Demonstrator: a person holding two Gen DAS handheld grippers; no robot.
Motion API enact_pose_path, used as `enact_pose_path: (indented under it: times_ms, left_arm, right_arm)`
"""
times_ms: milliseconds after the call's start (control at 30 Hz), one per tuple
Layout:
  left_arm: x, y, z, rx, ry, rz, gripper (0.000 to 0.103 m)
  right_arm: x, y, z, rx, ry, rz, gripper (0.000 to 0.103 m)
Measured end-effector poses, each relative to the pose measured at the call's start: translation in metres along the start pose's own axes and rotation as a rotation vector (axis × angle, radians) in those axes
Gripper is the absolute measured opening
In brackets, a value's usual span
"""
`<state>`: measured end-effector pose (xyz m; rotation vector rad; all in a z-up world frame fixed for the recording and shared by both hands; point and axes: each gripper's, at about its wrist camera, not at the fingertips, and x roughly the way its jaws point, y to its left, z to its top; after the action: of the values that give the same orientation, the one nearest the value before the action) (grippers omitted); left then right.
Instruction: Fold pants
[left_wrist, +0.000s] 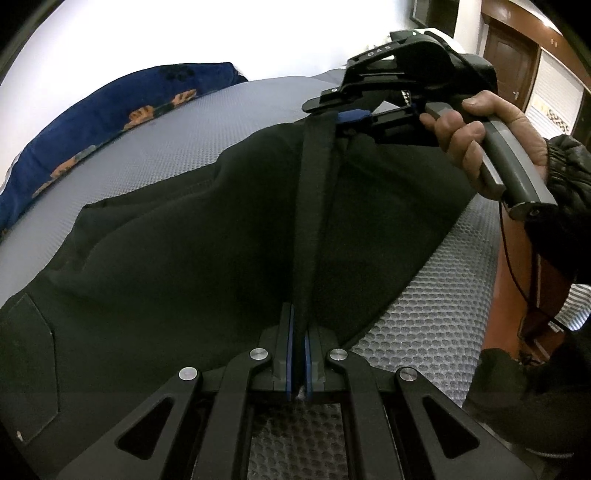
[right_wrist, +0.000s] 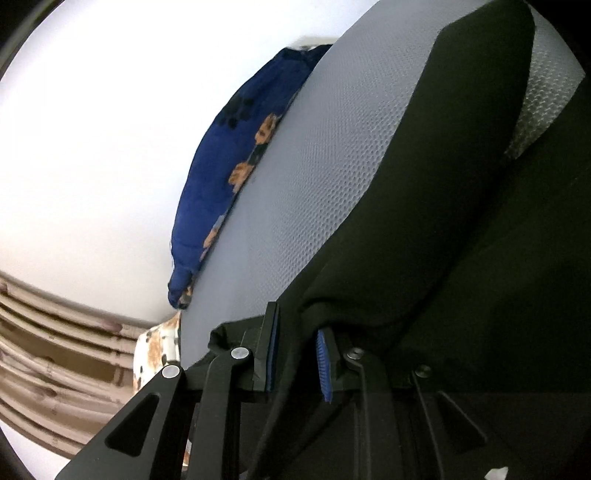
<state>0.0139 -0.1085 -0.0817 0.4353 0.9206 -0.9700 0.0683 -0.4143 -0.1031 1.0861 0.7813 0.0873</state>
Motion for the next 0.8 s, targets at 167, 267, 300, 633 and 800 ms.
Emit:
enact_pose_path:
  times_ms: [167,267,300,633,800]
  left_arm:
    - [0.0,0.001,-0.001,-0.002,0.0,-0.006,0.004]
    - [0.0,0.001,-0.001,0.004,-0.003,-0.005,0.005]
    - [0.001,0.001,0.0,0.005,0.0,-0.005,0.005]
    - [0.002,0.004,0.001,-0.005,0.005,-0.015,0.005]
    - [0.002,0.004,0.001,-0.004,0.007,-0.015,0.005]
  right_arm:
    - [-0.007,-0.008,-0.001,0.056,-0.014,0.036,0.019]
    - [-0.025,-0.003,0.001,0.025,-0.081,0.021,0.018]
    - [-0.029,-0.004,0.003,0.032,-0.093,0.021,0.018]
    - [-0.074,-0.047,0.054,0.152,-0.291,-0.011,0.019]
    - [-0.096,-0.067,0.073,0.184,-0.328,-0.048,0.018]
